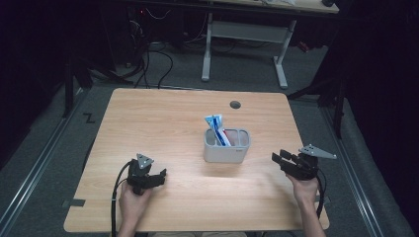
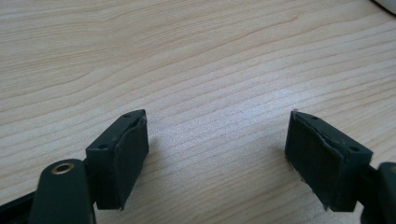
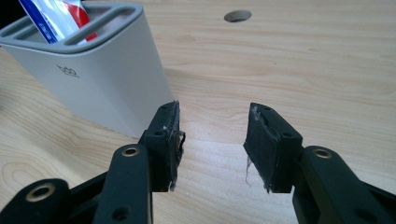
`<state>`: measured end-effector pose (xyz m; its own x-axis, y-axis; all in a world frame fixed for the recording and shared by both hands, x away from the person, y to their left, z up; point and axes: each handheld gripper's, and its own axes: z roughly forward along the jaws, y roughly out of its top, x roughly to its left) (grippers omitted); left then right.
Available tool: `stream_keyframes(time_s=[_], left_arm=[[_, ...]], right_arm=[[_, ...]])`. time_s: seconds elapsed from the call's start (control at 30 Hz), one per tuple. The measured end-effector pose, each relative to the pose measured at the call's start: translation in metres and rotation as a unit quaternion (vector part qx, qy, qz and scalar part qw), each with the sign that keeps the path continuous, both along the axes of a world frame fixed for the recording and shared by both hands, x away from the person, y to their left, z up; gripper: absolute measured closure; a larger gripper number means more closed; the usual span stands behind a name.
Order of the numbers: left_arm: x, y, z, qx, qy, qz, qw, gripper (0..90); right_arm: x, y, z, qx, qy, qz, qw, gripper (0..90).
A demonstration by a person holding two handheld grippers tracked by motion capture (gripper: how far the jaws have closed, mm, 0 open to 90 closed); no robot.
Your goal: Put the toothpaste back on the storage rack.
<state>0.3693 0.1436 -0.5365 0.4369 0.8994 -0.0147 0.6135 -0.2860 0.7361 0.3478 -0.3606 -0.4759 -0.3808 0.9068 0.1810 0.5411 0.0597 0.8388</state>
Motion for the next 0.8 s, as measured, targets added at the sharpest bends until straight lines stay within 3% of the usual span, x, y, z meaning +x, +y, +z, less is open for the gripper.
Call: stream_keyframes(time_s=[0.4,0.8], left_arm=[[0.0,0.0,0.0,0.0,0.0,0.0,1.0,21.8],[0.0,0.0,0.0,0.0,0.0,0.0,1.0,21.8]], right_arm=[[0.004,0.005,-0.016,-0.03,0.02,-0.01,0.9993,54.4],[0.013,0.018,-0.03,-0.065,0.037,0.001,0.9972,54.2]])
